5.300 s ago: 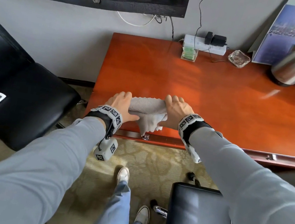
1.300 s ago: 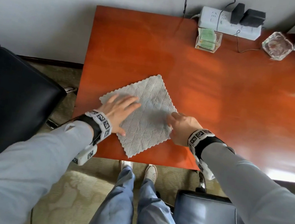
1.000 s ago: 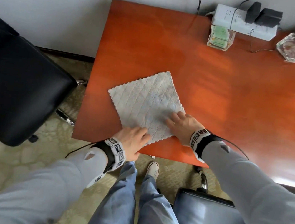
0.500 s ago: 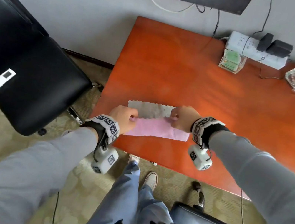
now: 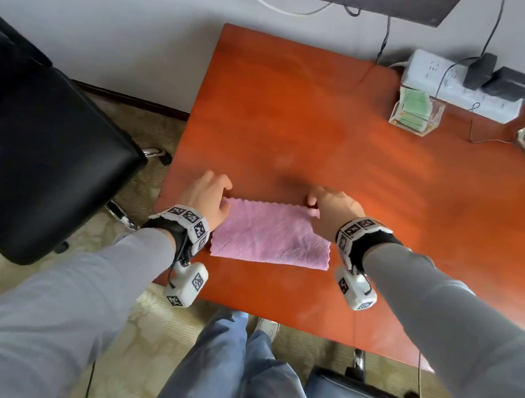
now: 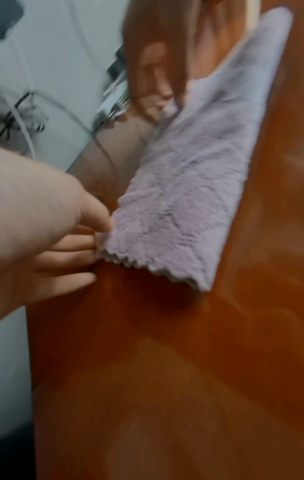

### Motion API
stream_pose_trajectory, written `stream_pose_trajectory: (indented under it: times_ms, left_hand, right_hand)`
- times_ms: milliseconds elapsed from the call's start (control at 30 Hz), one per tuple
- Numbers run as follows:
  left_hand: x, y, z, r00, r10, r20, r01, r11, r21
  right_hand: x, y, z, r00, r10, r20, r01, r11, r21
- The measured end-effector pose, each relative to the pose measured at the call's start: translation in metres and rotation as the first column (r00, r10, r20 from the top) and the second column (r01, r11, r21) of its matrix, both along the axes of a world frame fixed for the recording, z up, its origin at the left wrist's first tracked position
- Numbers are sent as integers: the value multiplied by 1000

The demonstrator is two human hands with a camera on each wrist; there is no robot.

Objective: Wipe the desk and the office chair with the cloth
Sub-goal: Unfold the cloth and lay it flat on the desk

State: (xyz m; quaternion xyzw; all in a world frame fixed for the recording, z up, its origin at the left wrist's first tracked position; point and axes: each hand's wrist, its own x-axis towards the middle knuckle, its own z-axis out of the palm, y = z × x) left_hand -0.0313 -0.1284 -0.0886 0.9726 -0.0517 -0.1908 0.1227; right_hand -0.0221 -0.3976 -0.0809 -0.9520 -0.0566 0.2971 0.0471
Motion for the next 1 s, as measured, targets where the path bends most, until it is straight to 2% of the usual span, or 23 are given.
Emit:
stream_pose_trajectory:
  times_ms: [67,100,167,233,300,400,467,633,733,833,1000]
  left_hand:
    - [-13,-6,5,980,-105,169,91,992,88]
    - [-23,-13,9,960,-172,221,158,984,82]
    - [-51,-30,7,922,-318,219,318,947,38]
    - [-79,-44,-7,909,-401,114,399,916,40]
    - [-100,-45,-28,921,-389,17,386,918,89]
    - [-114,-40,-48,925,-380,16,371,910,187]
    - [-113,-39,-49,925,-380,28,367,909,196]
    - [-105,-37,-30,940,-340,29,330,927,178]
    - [-102,-23,-15,951,-306,-51,310,926,214]
    - [-99,-16,-1,952,-302,-45,301,902,309]
    - [-79,-16,8,983,-182,-11,173,912,371]
  right_hand:
    - [-8,4,6,968,165,187,-155,986,-65]
    - [-14,8,7,939,236,250,-223,972,-81]
    - [-32,17,3,904,315,291,-316,948,-45]
    - [-54,22,-10,875,360,323,-384,923,10]
    - [-75,22,-25,867,398,301,-418,908,3]
    - [-92,14,-38,868,421,264,-432,902,-19]
    - [-93,13,-38,872,430,235,-433,900,-42]
    - [-86,28,-10,879,442,180,-438,897,-65]
    - [-90,43,9,878,454,151,-453,891,-38]
    - [-88,54,7,908,404,111,-401,915,-43]
    - [-41,79,-5,925,369,91,-367,930,-35]
